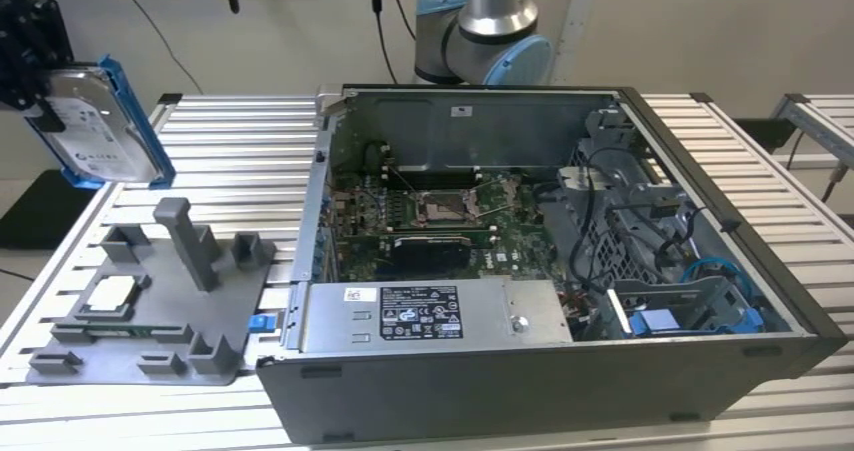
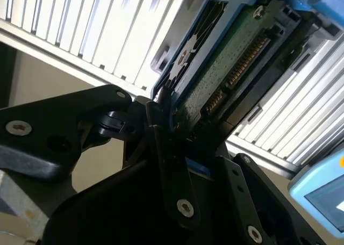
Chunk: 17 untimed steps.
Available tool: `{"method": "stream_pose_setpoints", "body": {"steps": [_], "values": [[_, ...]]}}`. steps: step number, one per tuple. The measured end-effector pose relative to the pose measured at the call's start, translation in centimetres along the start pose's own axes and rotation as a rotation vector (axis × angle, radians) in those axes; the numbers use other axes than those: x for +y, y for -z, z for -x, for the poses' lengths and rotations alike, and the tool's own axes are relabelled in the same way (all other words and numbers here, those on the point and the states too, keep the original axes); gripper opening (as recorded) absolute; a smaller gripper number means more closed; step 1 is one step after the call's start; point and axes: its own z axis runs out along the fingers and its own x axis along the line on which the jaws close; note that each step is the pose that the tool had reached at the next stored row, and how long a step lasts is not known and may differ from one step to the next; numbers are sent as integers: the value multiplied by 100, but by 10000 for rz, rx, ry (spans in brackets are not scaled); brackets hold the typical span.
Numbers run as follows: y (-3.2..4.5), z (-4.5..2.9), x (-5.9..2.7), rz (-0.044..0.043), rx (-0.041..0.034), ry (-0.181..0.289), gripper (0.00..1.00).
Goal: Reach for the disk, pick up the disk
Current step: 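Pick up the disk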
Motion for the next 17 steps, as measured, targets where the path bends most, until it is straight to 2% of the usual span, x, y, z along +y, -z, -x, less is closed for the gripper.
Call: {"method": "stream_pose_setpoints", "body": {"steps": [17], "values": [[239,23,2,-1,-1,0,0]]}}
